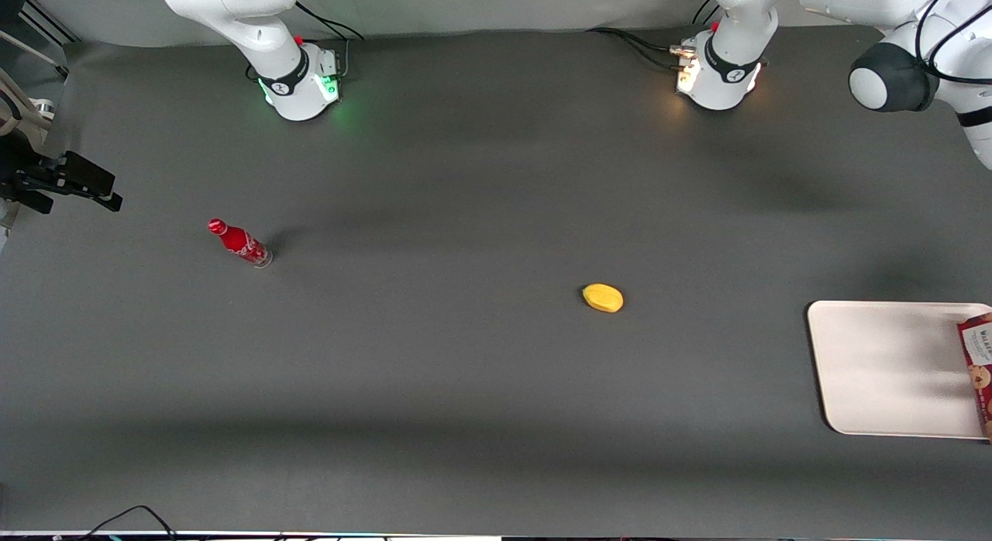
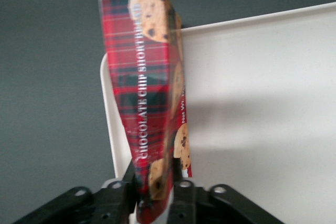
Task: Place red cookie box on tray
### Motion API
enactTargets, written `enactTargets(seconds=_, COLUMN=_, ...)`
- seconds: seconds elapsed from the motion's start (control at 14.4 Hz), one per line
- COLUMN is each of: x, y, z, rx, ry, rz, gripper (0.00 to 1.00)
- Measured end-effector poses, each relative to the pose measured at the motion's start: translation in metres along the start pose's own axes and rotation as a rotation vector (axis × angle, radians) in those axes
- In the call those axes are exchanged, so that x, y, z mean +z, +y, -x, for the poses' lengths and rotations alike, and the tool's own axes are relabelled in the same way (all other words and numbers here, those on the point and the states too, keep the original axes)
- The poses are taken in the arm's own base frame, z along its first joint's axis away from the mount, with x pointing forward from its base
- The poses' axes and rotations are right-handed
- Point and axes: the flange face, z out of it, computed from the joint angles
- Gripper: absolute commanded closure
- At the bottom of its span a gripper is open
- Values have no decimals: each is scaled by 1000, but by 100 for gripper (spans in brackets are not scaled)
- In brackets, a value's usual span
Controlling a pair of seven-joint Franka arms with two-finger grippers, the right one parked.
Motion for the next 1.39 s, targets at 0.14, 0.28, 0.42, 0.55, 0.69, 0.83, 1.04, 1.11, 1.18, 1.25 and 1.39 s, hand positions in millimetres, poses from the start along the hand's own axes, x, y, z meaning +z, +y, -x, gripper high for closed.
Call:
enactTargets(seconds=0.14, x=-6, y=-6, z=0, rx=-5, ry=12, rz=-8, gripper=0)
enactTargets(seconds=0.28, x=-23, y=-8, z=-6, rx=-6, ry=34, rz=-14, gripper=0)
enactTargets(seconds=0.42, x=-55, y=-6, z=-11, rx=-27, ry=28, rz=11, gripper=0)
enactTargets(seconds=0.55, x=-100, y=6, z=-12, rx=-62, ry=-23, rz=86, gripper=0)
enactTargets(seconds=0.69, x=-147, y=34, z=-12, rx=-123, ry=-81, rz=169, gripper=0)
enactTargets(seconds=0.83, x=-184, y=75, z=-12, rx=-162, ry=-117, rz=221, gripper=0)
enactTargets(seconds=1.04, x=-228, y=147, z=-1, rx=-163, ry=-146, rz=281, gripper=0)
enactTargets(seconds=1.11, x=-245, y=171, z=6, rx=-165, ry=-161, rz=276, gripper=0)
enactTargets(seconds=1.18, x=-264, y=197, z=13, rx=-173, ry=-173, rz=267, gripper=0)
enactTargets(seconds=1.25, x=-283, y=226, z=22, rx=-184, ry=-179, rz=257, gripper=0)
enactTargets(seconds=1.39, x=-325, y=287, z=43, rx=-182, ry=-176, rz=233, gripper=0)
